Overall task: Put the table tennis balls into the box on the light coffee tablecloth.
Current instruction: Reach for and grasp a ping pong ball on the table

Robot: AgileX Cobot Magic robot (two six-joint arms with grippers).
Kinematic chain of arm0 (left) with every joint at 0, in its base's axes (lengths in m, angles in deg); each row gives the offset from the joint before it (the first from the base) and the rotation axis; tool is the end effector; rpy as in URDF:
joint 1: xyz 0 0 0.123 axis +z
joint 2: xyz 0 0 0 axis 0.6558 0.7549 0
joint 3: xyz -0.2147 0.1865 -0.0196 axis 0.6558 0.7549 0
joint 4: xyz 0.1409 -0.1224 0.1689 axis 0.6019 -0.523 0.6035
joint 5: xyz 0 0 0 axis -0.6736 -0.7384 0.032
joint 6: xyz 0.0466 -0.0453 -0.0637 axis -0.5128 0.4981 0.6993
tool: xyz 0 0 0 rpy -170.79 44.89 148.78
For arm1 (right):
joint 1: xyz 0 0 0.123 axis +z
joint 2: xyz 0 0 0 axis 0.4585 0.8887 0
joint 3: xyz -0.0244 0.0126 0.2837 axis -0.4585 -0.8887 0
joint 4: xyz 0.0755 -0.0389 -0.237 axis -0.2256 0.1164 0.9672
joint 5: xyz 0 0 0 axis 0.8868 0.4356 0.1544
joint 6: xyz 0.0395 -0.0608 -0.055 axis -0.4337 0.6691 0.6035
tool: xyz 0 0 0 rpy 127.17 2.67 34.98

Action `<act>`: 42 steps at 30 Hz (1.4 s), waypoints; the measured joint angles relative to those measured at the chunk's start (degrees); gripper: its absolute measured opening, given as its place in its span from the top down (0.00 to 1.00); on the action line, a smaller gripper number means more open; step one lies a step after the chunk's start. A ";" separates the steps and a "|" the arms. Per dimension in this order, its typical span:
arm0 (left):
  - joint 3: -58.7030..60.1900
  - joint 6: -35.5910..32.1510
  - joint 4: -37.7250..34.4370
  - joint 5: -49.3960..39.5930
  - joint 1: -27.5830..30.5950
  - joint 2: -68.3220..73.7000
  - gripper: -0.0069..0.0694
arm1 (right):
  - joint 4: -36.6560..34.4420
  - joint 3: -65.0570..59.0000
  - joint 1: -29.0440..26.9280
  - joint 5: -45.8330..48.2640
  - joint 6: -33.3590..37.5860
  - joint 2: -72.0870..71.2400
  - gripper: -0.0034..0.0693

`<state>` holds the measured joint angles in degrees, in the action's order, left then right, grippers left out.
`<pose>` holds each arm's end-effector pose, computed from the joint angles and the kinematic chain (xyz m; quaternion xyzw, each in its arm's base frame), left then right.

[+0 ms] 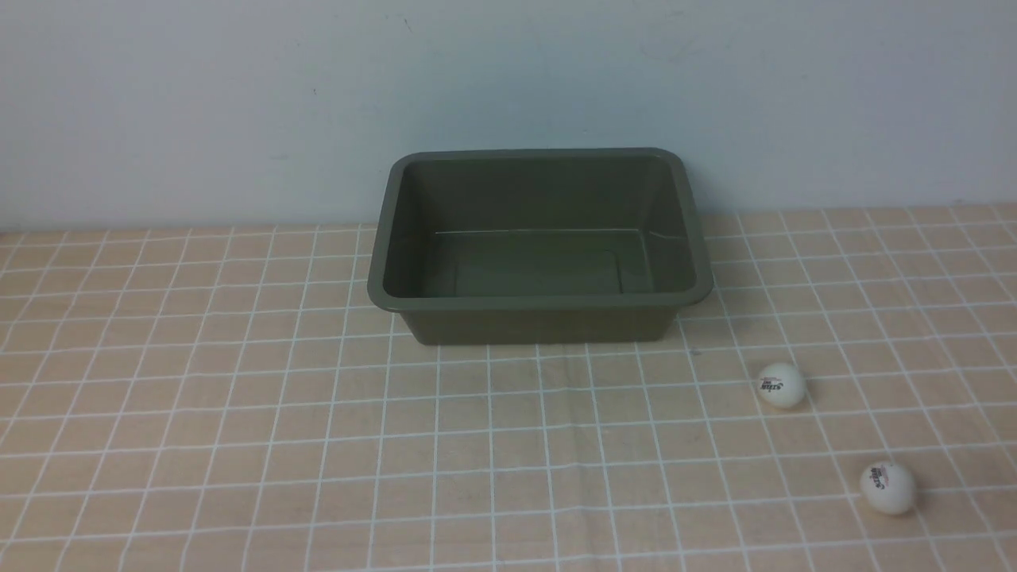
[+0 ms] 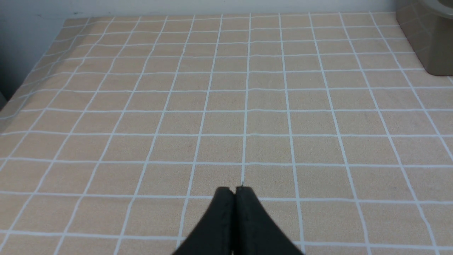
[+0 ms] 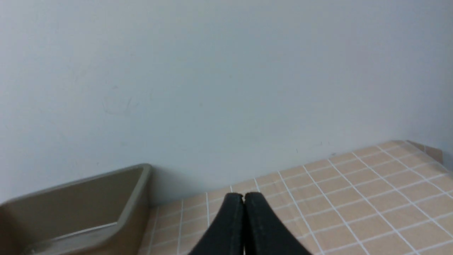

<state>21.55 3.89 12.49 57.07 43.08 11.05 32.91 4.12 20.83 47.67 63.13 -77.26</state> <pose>0.0505 0.0085 0.1695 -0.0444 0.8157 0.0347 0.5757 0.0550 -0.0052 0.2056 0.1409 0.6991 0.0671 0.6978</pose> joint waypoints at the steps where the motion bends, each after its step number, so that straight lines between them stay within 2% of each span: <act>1: 0.00 0.00 0.00 0.00 0.00 0.00 1.00 | 0.00 0.00 0.00 -1.69 0.00 0.00 0.97; 9: 0.00 0.00 0.00 0.00 0.00 0.00 1.00 | -1.61 0.00 0.00 -8.84 -1.47 0.00 0.97; 13: 0.00 0.00 0.00 0.00 0.00 0.00 1.00 | -4.88 1.49 0.00 -17.35 -7.17 0.00 0.97; 15: 0.00 0.00 0.00 0.00 0.00 0.00 1.00 | -4.52 3.90 0.00 -20.75 -8.43 0.00 0.97; 17: 0.00 0.00 0.00 0.00 0.00 0.00 1.00 | -1.88 6.59 0.00 -20.38 -8.68 0.00 0.97; 21: 0.00 0.00 0.00 0.00 0.00 0.00 1.00 | 10.07 15.59 0.00 -6.56 -8.84 1.70 0.97; 24: 0.00 0.00 0.00 0.00 0.00 0.00 1.00 | 15.93 21.79 0.00 5.53 -8.37 6.58 0.97; 28: 0.00 0.00 0.00 0.00 0.00 0.00 1.00 | 16.32 28.40 0.00 15.22 -3.55 14.63 0.97; 32: 0.00 0.00 0.00 0.00 0.00 0.00 1.00 | 9.07 33.60 0.00 24.75 5.66 23.84 0.97; 39: 0.00 0.00 0.00 0.00 0.00 0.00 1.00 | -13.96 39.25 0.00 40.49 29.25 40.00 0.97; 42: 0.00 0.00 0.00 0.00 0.00 0.00 1.00 | -19.37 40.10 0.00 44.22 33.98 46.11 0.97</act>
<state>21.55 3.89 12.49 57.07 43.08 11.05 13.54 44.22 20.83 91.89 97.12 -31.16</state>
